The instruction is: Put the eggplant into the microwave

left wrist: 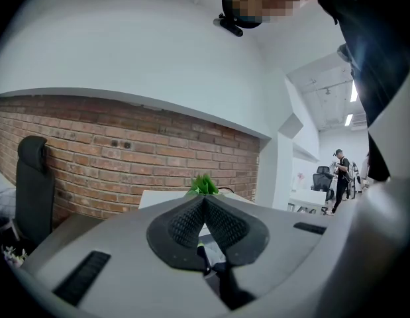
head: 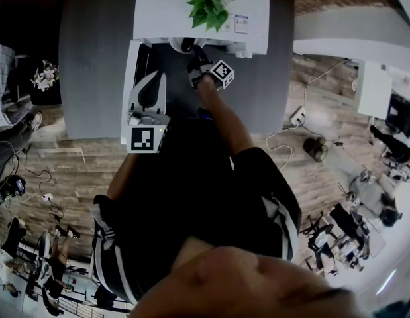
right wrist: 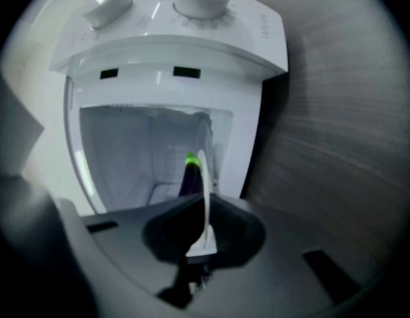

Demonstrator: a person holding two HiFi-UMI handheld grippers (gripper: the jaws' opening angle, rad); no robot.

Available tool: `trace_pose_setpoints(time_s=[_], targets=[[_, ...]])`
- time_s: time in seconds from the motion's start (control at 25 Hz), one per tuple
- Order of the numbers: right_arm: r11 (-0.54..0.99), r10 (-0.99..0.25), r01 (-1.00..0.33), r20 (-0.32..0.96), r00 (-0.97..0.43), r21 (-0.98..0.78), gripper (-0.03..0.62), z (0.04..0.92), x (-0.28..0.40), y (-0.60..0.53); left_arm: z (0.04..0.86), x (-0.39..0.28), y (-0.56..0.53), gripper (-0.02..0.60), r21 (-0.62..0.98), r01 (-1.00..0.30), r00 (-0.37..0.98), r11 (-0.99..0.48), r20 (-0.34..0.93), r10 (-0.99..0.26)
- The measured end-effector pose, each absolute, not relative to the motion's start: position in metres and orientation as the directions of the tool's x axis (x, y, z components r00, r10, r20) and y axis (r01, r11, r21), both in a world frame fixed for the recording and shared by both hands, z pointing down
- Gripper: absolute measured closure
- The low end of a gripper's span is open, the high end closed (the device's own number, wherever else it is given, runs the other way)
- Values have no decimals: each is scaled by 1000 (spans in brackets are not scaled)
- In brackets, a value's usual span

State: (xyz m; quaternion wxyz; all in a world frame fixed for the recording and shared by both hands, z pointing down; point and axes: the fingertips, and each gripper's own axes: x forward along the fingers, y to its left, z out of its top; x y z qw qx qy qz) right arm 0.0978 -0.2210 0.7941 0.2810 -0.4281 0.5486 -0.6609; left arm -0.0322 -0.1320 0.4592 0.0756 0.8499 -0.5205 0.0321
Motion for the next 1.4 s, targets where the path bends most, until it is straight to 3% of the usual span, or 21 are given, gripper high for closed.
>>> trace_pose_setpoints(time_s=[1.04,1.4], targets=[[-276,-837,-81,281,-469,-958,551,794,94,-236,463,-35,-136,546,105,-891,454,-442,152,-878],[-283,-845,-71,284,-453,-956,508,801,100,-234,465,-34,-137,546,121,-890,454,-439,147,-879]])
